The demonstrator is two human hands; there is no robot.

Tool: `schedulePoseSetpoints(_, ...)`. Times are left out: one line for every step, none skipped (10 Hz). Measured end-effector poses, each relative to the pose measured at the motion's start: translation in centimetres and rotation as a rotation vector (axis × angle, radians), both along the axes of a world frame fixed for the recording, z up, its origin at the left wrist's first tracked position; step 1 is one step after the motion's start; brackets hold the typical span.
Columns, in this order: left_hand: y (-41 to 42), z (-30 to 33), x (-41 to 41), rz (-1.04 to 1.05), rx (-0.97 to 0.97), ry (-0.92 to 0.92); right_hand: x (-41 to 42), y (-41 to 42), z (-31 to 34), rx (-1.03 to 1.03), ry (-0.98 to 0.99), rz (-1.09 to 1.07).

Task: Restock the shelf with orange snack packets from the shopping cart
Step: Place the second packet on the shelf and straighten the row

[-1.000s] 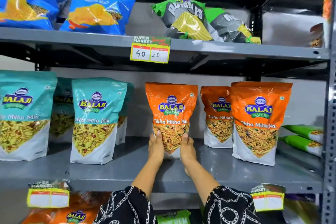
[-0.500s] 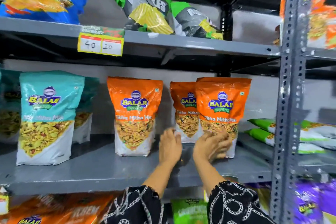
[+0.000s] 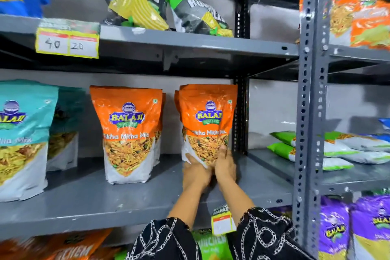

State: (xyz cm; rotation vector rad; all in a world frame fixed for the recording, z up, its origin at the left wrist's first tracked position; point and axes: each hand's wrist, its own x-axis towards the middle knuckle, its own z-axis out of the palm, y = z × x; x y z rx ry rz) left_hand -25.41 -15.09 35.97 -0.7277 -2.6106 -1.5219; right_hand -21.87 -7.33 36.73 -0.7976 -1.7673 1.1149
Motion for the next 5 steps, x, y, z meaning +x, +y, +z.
schedulePoseSetpoints(-0.8,0.1,-0.3,0.073,0.070,-0.027,-0.1,-0.3,-0.2,0.047,-0.011,0.026)
schedulePoseSetpoints(-1.1,0.1,-0.7,0.057,0.074,-0.035,-0.1,-0.2,-0.2,0.056,-0.003,-0.016)
schedulePoseSetpoints(-1.2,0.2,-0.7,0.043,0.065,-0.046,0.0,-0.2,-0.2,0.075,-0.028,-0.033)
schedulePoseSetpoints(-1.0,0.4,-0.6,0.010,0.014,-0.063,0.2,-0.6,-0.1,0.069,-0.002,-0.019)
schedulePoseSetpoints(-2.2,0.5,0.2,-0.006,0.047,0.001,1.8,-1.5,0.5,0.066,0.132,-0.089)
